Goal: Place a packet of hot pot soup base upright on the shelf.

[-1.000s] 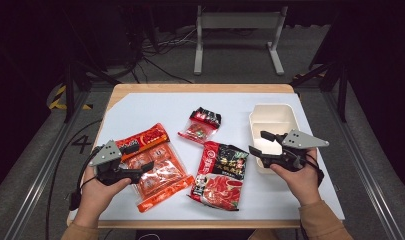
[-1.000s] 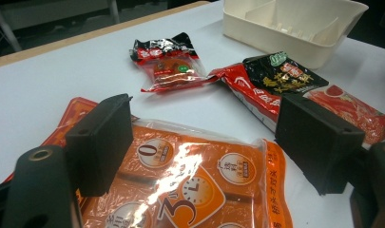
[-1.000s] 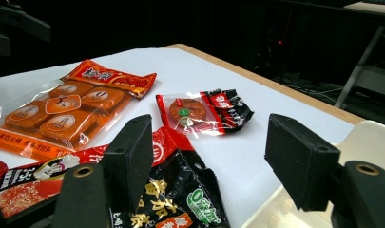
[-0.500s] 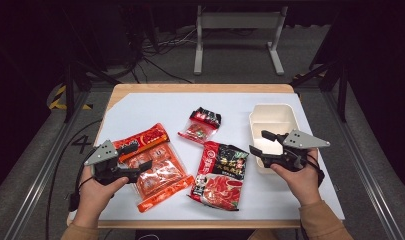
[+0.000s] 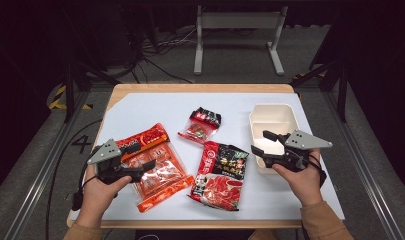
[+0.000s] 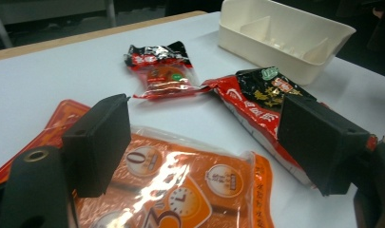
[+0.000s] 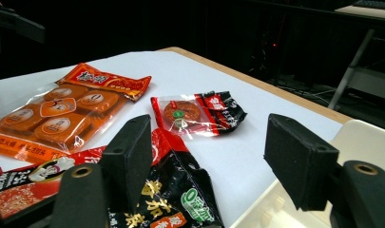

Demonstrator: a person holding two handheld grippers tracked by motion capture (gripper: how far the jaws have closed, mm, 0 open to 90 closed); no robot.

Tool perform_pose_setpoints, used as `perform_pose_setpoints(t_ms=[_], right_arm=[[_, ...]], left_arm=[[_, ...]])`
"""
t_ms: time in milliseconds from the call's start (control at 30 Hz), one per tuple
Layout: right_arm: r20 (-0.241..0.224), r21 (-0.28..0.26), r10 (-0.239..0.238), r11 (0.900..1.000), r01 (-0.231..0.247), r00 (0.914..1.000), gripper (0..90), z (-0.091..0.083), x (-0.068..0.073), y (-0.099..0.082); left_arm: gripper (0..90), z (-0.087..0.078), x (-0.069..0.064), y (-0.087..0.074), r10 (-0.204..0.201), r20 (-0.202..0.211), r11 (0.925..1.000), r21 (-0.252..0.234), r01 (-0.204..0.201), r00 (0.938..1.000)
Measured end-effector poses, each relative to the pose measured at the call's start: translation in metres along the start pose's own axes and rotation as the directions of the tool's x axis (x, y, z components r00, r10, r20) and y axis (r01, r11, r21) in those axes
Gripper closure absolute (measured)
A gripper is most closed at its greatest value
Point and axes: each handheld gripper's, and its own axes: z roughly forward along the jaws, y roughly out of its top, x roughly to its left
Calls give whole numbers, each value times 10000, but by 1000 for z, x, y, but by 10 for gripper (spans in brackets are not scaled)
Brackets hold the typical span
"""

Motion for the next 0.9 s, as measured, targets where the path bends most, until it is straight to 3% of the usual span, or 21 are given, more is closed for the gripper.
perform_pose_setpoints(t_ms=[133, 167, 367, 567, 700, 900], right_arm=[[70, -37, -58, 10000, 59, 10000, 357, -2, -1, 1], [62, -35, -66, 10000, 67, 10000, 358, -2, -1, 2], [113, -38, -53, 10000, 54, 9999, 361, -4, -2, 2], [121, 3, -46, 10000, 46, 9999, 358, -4, -3, 0], [-124, -81, -62, 9999, 61, 9999, 394, -5, -4, -1], [-189, -138, -109, 9998, 107, 9998, 427, -6, -4, -1]], left_arm=[[197, 10, -6, 7, 192, -31, 9996, 198, -192, 9998], [197, 17, -8, 11, 423, -12, 9984, 364, -422, 9991], [197, 32, -13, 19, 647, 241, 9966, 493, -658, 9976], [194, 53, -17, 32, 666, 657, 9970, 353, -690, 9956], [191, 67, -20, 38, 660, 859, 9966, 428, -699, 9941], [190, 85, -21, 43, 406, 1121, 9980, 439, -458, 9929]])
